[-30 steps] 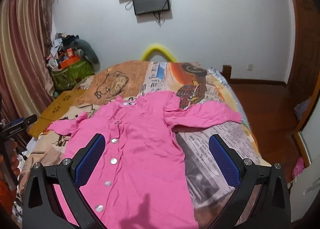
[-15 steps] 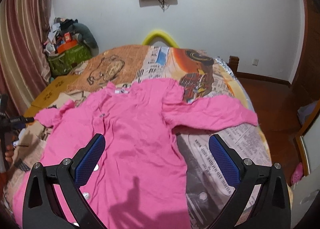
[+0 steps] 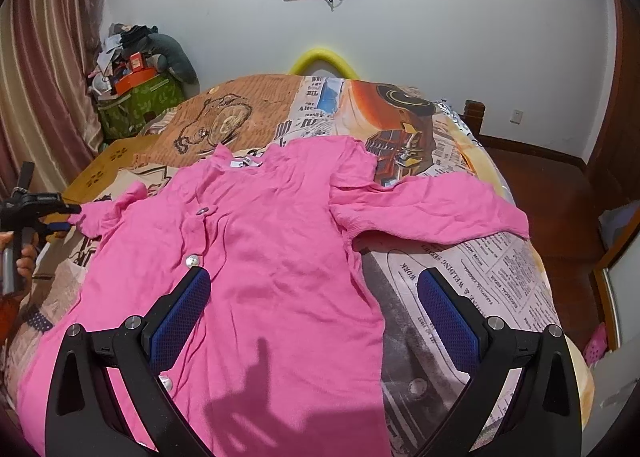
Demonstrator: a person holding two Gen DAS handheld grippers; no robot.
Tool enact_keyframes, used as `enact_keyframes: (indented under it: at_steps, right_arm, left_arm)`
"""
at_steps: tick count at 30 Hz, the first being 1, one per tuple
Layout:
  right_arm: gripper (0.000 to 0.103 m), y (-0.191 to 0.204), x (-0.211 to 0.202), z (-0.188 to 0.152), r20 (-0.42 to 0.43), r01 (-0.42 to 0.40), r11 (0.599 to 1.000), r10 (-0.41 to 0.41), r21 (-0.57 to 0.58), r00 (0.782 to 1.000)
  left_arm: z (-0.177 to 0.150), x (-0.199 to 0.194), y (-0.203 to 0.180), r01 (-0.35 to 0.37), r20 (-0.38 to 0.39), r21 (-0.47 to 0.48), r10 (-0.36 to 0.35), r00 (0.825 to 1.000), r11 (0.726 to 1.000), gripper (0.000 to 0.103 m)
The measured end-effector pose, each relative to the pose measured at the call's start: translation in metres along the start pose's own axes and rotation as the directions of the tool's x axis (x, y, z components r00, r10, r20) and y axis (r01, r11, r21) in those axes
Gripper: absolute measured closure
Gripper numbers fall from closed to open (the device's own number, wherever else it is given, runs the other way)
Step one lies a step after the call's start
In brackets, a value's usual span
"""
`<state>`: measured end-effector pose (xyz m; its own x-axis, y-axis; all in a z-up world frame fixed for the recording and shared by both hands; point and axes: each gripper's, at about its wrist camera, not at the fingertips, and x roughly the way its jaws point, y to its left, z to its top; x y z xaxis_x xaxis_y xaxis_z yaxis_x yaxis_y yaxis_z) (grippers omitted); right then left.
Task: Fold small clothes
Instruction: 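Lower the left gripper to the pink cardigan's sleeve cuff and close on it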
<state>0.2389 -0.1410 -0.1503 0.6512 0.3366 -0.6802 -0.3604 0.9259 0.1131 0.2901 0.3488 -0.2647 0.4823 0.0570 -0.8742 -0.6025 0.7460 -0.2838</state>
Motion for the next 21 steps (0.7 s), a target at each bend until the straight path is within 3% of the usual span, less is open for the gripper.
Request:
enact_keyframes:
  at_steps: [4,11,17,21]
  right_arm:
    - [0.000,-0.001,-0.001,0.001,0.003,-0.005,1.000,0.005,0.010,1.000]
    - [0.000,-0.004,-0.013,0.005,0.035,-0.002,1.000,0.002,0.018,0.999]
    - [0.000,-0.010,-0.024,0.009,0.066,0.006,0.999,-0.009,0.035,0.998]
    - [0.000,-0.009,-0.032,0.009,0.084,-0.005,0.999,0.001,0.045,0.996]
  left_arm:
    - [0.004,0.002,-0.004,-0.071,0.027,0.064,0.069,0.997,0.995,0.097]
    - [0.005,-0.016,-0.013,-0.118,0.080,0.087,0.111,0.991,0.989,0.101]
    - [0.010,-0.074,-0.043,-0.080,0.189,0.151,0.051,0.981,0.985,0.101]
    - [0.007,-0.119,-0.082,-0.059,0.280,0.240,-0.011,0.960,0.969,0.101]
